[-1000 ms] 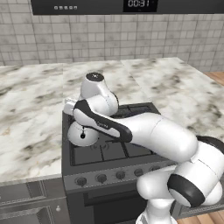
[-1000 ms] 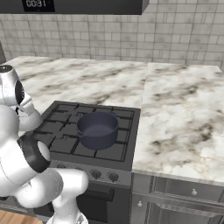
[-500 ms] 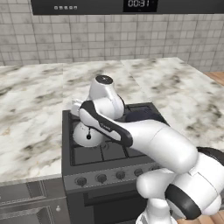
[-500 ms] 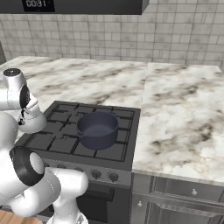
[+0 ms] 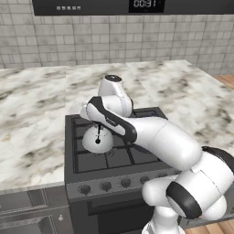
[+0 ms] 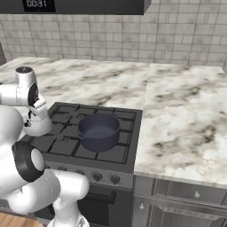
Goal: Pick the kettle from the counter and place it on a stove burner. Then turn the burner on.
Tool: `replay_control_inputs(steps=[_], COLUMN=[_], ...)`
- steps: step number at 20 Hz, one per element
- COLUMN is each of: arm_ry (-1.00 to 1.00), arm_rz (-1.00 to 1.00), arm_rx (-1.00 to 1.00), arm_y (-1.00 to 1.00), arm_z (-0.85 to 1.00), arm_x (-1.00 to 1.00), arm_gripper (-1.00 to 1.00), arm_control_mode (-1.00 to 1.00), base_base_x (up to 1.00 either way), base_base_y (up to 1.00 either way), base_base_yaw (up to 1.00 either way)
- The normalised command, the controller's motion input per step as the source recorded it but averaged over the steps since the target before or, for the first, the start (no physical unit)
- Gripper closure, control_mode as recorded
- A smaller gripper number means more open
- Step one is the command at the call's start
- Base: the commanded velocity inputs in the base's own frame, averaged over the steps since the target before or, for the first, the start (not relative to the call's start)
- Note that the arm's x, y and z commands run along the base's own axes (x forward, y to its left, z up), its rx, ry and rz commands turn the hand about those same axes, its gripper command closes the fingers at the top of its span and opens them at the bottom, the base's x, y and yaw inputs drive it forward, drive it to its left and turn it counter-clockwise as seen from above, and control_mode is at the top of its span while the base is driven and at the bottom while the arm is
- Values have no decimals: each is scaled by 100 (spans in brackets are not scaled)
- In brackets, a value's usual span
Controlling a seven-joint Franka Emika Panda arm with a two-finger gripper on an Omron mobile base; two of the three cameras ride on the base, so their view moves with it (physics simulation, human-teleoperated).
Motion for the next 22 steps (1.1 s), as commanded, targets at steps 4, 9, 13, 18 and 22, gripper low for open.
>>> replay_control_inputs(steps=[4, 9, 13, 18, 22], arm_ry=[7, 1, 0, 0, 0], arm_rz=[-4, -4, -4, -2, 0], arm_rx=[-3, -5, -8, -3, 0], arm_y=[-20, -6, 0, -3, -3], arm_z=[-3, -13, -21, -15, -11], arm_x=[15, 21, 24, 21, 20], arm_gripper=[100, 100, 100, 100, 100], arm_control_mode=[-100, -100, -100, -100, -100], base_base_x=[0, 0, 0, 0, 0], base_base_y=[0, 0, 0, 0, 0], base_base_yaw=[0, 0, 0, 0, 0])
